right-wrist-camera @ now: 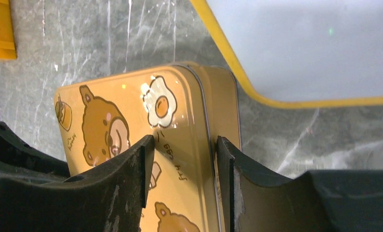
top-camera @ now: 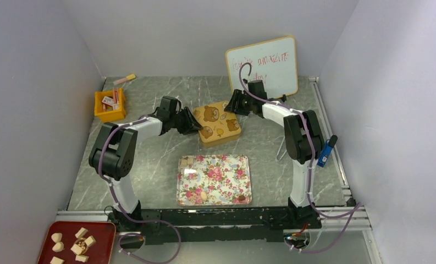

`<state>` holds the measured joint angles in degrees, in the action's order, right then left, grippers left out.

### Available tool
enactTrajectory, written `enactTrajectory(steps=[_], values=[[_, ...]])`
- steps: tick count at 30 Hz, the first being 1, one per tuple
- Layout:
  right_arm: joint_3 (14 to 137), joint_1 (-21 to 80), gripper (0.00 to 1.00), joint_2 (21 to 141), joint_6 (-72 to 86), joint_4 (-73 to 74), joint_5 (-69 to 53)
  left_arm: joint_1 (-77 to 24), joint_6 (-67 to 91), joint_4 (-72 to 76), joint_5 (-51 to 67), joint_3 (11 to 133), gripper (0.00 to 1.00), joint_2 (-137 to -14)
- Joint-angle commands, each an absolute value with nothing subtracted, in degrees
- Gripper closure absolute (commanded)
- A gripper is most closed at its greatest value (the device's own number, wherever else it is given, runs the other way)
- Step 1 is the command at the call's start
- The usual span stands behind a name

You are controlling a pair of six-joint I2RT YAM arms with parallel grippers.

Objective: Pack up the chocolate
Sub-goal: Close the box lid on the packing box.

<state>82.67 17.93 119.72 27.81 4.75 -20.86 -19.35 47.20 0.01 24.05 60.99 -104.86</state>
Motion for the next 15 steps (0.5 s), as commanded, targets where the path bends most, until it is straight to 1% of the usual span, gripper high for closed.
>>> enactTrajectory(steps=[1,15], values=[[74.05,21.16,1.00,121.03,27.03,20.35,-19.81,-18.56,43.43,-6.80,17.69,60.81,0.64,-107.63],[66.16,26.19,1.00,115.77,30.47,17.78,-20.22,-17.11,41.80,-8.17,16.65,62.12,0.64,-108.41]])
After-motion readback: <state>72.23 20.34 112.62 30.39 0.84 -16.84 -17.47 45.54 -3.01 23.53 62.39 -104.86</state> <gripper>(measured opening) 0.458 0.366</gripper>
